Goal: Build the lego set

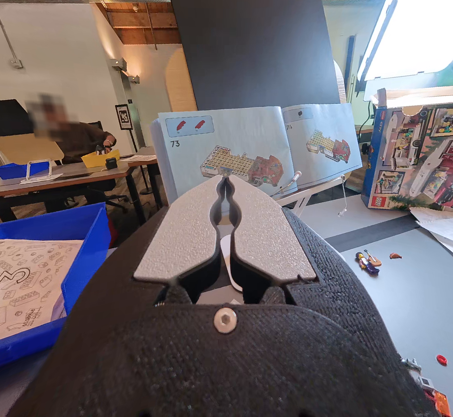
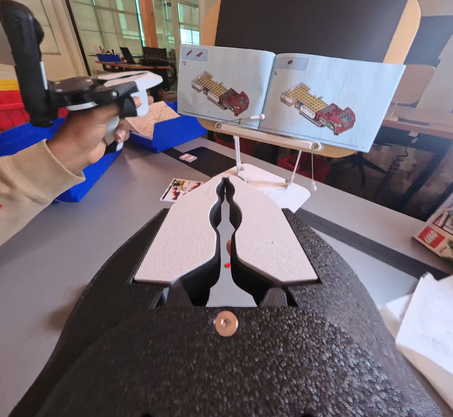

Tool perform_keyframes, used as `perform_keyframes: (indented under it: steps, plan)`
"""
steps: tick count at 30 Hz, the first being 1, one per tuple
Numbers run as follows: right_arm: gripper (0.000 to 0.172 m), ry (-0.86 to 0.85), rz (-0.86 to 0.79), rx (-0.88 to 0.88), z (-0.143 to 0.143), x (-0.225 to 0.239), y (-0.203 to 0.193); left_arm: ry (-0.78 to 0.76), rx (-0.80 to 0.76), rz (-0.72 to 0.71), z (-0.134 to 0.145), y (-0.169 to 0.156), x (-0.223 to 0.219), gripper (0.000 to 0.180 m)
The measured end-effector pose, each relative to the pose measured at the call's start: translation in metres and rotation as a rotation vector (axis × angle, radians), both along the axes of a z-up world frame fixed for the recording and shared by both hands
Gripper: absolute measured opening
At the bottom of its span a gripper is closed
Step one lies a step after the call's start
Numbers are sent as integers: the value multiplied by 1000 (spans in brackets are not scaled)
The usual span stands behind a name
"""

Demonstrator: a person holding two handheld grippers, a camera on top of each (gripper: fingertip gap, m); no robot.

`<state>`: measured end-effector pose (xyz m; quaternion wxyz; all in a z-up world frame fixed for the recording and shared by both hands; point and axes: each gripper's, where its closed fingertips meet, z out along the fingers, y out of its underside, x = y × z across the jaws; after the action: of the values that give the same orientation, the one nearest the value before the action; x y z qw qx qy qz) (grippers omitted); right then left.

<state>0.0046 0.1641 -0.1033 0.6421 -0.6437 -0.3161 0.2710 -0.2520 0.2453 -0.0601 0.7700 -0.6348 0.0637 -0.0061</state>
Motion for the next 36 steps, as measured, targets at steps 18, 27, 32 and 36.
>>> perform_keyframes:
  steps: [18, 27, 32, 36]
  plan:
    - [0, 130, -55, 95, -44, 47, 4, 37, 35, 47, -9, 3, 3, 0]
    - [1, 111, -55, 116, -46, 46, 2, 41, 29, 56, -6, 9, -1, 0]
    - [1, 94, -42, 113, -50, 40, -2, 35, 55, 77, 14, 18, -11, 0]
    - [1, 77, -41, 120, -52, 38, -3, 42, 55, 101, 33, 37, -18, 0]
